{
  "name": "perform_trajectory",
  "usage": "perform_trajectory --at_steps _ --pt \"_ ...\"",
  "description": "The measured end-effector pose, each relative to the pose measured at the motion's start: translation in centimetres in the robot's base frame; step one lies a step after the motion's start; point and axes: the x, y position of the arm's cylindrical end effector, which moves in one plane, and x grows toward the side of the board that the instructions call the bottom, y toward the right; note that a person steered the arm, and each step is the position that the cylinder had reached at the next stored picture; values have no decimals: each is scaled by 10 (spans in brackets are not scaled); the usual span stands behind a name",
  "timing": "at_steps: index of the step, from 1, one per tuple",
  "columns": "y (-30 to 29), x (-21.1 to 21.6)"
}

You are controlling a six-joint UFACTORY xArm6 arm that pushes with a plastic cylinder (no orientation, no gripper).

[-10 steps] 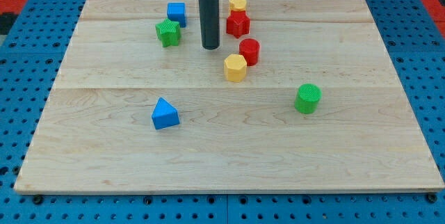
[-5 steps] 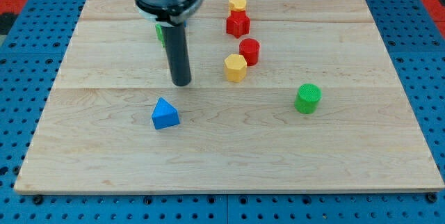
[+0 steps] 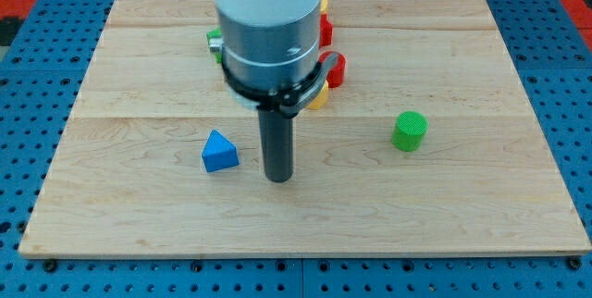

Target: Push the blue triangle to the bottom side of the green star

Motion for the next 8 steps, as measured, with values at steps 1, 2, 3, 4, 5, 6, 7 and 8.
perform_trajectory --at_steps 1,2,3,4,5,6,7,8 --pt "-10 3" --pt "-28 3" --pt "-59 3" --pt "-61 3" --pt "-61 3" --pt "-61 0" --pt "-61 -12" --pt "-61 -24"
